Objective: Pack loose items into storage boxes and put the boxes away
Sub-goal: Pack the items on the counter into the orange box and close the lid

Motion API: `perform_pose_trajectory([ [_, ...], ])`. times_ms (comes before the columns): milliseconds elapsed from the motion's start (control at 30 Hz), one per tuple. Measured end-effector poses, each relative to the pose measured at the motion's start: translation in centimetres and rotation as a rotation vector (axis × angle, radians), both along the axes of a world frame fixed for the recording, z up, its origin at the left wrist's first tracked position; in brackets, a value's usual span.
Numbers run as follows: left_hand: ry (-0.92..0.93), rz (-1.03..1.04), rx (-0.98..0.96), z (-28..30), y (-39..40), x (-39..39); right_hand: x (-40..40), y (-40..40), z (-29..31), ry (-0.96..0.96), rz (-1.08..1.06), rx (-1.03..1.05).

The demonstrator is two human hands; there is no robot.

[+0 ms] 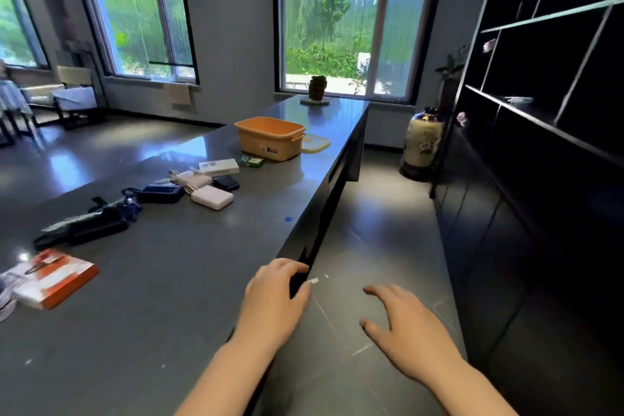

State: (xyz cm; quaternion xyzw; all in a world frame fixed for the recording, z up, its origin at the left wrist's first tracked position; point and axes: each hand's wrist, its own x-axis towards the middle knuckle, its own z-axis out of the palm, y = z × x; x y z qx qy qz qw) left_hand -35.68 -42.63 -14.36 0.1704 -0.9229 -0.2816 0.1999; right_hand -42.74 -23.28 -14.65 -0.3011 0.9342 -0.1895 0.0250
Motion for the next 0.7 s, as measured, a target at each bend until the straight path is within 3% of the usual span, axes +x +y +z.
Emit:
perform_pose_trajectory([
  [367, 0.038, 0.142, 0.016, 0.5, -2.8, -18.4, -21.7, -6.2, 2.6, 0.066, 0.187, 0.007],
  [533, 0.034, 0.262, 0.039, -1.1, -8.0, -23.9, -28.3, -11.6, 1.9, 0.056, 0.291, -0.02],
  [700, 0.056, 0.254, 0.046, -1.2, -13.9, -31.4, -35.4, -17.3, 1.6, 0.052, 0.307, -0.022],
])
